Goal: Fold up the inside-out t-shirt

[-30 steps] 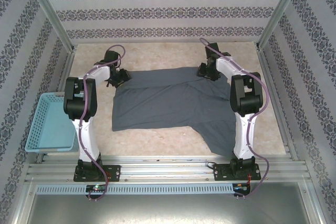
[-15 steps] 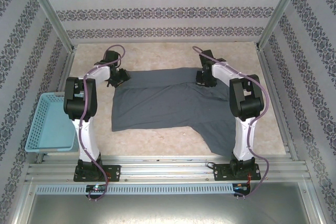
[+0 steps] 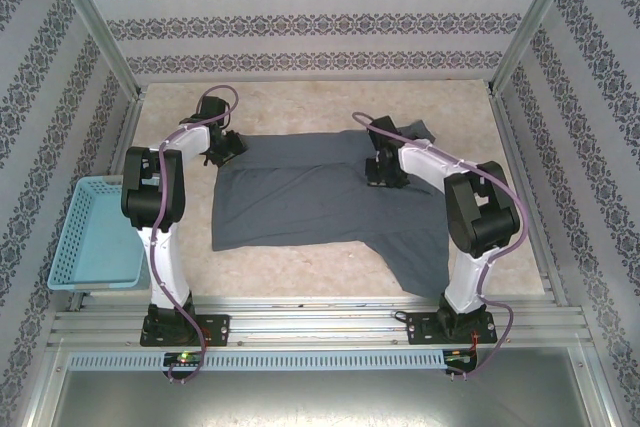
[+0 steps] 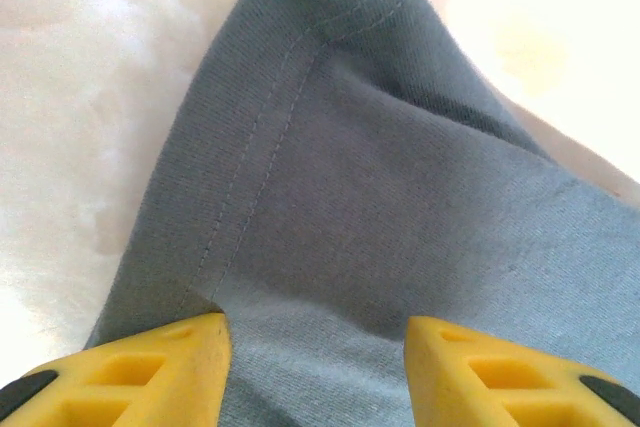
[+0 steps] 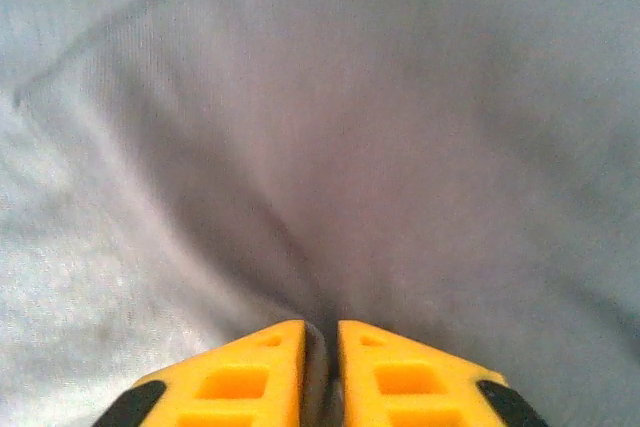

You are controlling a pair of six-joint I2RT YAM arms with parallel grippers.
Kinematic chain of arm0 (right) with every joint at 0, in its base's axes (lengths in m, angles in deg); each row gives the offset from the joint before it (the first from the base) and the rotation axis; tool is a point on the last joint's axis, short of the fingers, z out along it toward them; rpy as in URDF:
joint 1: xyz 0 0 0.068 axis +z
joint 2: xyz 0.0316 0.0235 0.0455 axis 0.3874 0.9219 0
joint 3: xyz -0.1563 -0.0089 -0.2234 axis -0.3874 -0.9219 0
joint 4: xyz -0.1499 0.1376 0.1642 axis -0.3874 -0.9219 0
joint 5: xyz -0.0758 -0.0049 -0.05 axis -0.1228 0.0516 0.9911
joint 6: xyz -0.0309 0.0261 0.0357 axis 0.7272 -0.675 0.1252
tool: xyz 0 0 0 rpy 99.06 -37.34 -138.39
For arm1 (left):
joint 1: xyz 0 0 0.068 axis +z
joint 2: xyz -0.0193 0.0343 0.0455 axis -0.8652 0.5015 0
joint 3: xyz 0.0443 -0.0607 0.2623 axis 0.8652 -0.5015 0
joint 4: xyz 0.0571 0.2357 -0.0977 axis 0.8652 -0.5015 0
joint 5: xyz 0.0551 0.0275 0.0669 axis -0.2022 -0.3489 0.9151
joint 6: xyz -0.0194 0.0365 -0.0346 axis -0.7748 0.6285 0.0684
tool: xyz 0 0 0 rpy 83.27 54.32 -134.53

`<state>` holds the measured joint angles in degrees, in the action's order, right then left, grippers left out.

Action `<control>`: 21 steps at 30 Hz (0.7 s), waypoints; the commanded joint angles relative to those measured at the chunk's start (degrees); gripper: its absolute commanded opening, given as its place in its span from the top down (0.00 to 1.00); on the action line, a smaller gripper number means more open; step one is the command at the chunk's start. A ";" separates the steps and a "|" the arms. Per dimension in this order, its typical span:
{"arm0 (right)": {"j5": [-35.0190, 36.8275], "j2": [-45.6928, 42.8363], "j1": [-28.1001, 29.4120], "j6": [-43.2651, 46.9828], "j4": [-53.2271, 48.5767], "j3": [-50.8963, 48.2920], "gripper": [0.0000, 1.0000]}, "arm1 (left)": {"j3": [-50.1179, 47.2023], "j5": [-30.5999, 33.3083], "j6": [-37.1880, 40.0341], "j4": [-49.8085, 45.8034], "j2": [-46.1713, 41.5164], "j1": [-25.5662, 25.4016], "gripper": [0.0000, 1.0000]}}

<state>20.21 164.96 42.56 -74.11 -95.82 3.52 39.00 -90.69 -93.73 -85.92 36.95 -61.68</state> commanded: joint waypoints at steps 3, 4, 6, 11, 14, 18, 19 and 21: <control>-8.58 -5.46 -2.65 -0.78 0.70 -0.77 0.69 | 2.01 3.27 0.47 -2.47 2.29 0.64 0.50; -9.03 -6.49 -3.53 -0.88 1.05 -0.40 0.67 | 2.48 3.40 0.61 -2.78 2.41 0.64 0.50; -7.19 -6.97 -5.64 -1.27 1.41 1.16 0.62 | 3.29 3.43 0.83 -3.17 2.78 0.64 0.50; -3.58 2.69 -11.27 -1.69 -1.54 9.91 0.62 | 5.28 3.86 0.84 -4.16 4.17 0.64 0.49; -1.40 9.85 -13.52 -2.08 -3.47 16.12 0.60 | 5.99 4.79 0.75 -4.55 4.88 0.72 0.49; -0.93 17.10 -15.99 -3.40 -5.47 23.43 0.59 | 7.10 5.78 0.10 -4.69 6.00 1.12 0.49; -1.08 18.87 -16.47 -3.59 -6.36 25.69 0.59 | 7.35 5.92 -0.12 -4.57 6.23 1.24 0.49; -1.67 21.99 -17.16 -3.80 -8.28 30.29 0.60 | 7.88 6.09 -0.56 -4.21 6.55 1.41 0.49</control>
<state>17.47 184.43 26.06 -76.56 -100.56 28.55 45.60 -87.31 -93.75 -88.22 41.06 -61.55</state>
